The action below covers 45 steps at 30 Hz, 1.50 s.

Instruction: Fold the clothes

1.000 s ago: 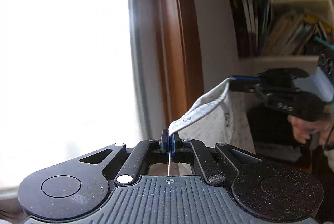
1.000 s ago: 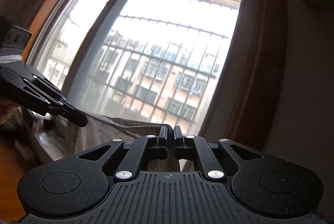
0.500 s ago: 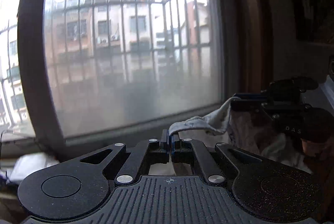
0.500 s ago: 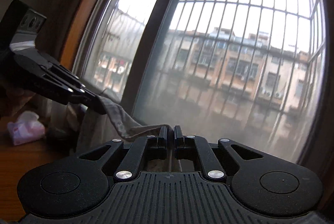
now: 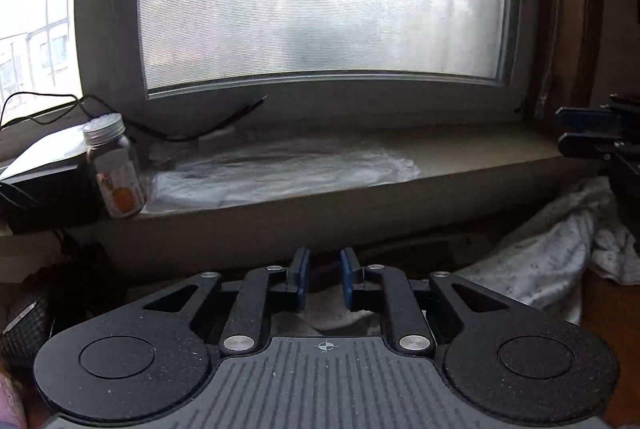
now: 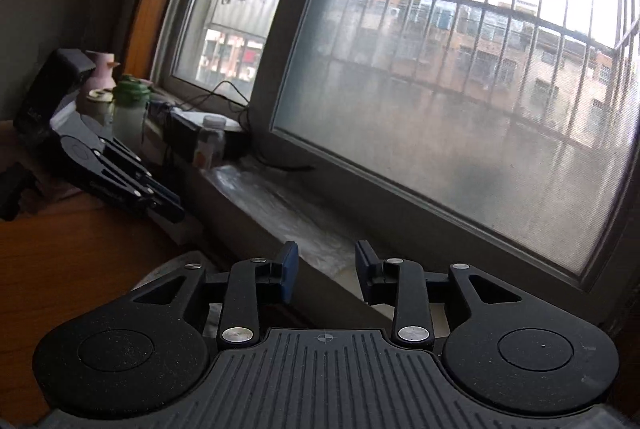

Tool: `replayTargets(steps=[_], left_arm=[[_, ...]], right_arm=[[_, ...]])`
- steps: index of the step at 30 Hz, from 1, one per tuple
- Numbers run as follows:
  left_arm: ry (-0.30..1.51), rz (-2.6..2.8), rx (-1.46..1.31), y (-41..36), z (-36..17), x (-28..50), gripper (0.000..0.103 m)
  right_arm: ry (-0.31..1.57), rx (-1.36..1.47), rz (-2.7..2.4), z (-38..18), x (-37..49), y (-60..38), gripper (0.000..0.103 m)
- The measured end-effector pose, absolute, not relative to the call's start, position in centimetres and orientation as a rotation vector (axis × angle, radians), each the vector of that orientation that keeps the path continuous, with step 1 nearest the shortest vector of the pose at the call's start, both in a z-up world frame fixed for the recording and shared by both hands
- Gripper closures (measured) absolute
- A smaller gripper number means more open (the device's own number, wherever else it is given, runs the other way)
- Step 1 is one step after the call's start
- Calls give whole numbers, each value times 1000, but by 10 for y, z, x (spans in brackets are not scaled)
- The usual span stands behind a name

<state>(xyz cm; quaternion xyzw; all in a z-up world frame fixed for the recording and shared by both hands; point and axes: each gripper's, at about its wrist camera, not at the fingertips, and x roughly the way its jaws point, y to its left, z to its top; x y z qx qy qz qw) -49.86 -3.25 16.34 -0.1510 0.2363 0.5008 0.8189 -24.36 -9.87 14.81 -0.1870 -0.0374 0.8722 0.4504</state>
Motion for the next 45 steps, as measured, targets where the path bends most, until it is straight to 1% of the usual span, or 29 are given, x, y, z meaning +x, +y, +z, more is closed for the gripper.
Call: replayTargets(steps=[1, 3, 4, 5, 6, 11, 12, 13, 14, 18, 20, 22, 23, 25, 26, 28, 36, 39, 40, 41, 43, 45], left_arm=[[504, 1054, -320, -35, 163, -490, 86], [506, 1023, -319, -35, 151, -474, 86], [508, 1008, -319, -35, 146, -465, 79], [510, 992, -319, -34, 142, -456, 69], [512, 976, -318, -33, 137, -446, 67], [495, 878, -324, -23, 108, -396, 66], [488, 855, -327, -21, 103, -386, 65], [486, 837, -324, -20, 98, -375, 59], [485, 820, -321, -19, 94, -365, 56], [479, 765, -308, -11, 77, -325, 55], [464, 748, -309, -7, 72, -311, 50], [451, 739, -297, -3, 67, -298, 49], [437, 737, -294, -3, 65, -296, 48], [405, 731, -289, -3, 63, -293, 44], [388, 729, -295, -3, 59, -295, 43], [358, 727, -311, -3, 52, -299, 43], [366, 664, -254, -21, 58, -303, 42], [363, 615, -229, -32, 63, -299, 47], [366, 598, -221, -36, 64, -296, 54], [377, 579, -215, -39, 64, -293, 57], [400, 540, -205, -44, 63, -285, 57], [436, 509, -177, -51, 60, -277, 54]], right_arm=[[-85, -465, 2149, 144, -235, -102, 65], [-67, -476, 2135, 131, -221, -104, 64], [-51, -482, 2128, 122, -214, -104, 64], [-30, -491, 2121, 114, -206, -105, 64], [-8, -501, 2114, 104, -198, -105, 64], [111, -550, 2046, 50, -147, -111, 64], [135, -552, 2022, 39, -133, -113, 64], [157, -552, 1996, 29, -119, -115, 64], [179, -550, 1971, 20, -104, -117, 64], [263, -537, 1874, -6, -50, -126, 63], [297, -531, 1836, -13, -28, -131, 63], [320, -526, 1806, -17, -12, -137, 63], [334, -523, 1791, -19, -5, -140, 62], [362, -512, 1768, -22, 6, -146, 53], [380, -507, 1762, -24, 12, -148, 52], [410, -510, 1748, -28, 19, -151, 52], [454, -460, 1763, -25, 10, -144, 52], [484, -449, 1775, -25, 0, -142, 52], [494, -454, 1775, -26, -4, -142, 51], [501, -468, 1768, -28, -7, -141, 51], [512, -489, 1748, -31, -11, -140, 51], [526, -489, 1736, -32, -12, -139, 51]])
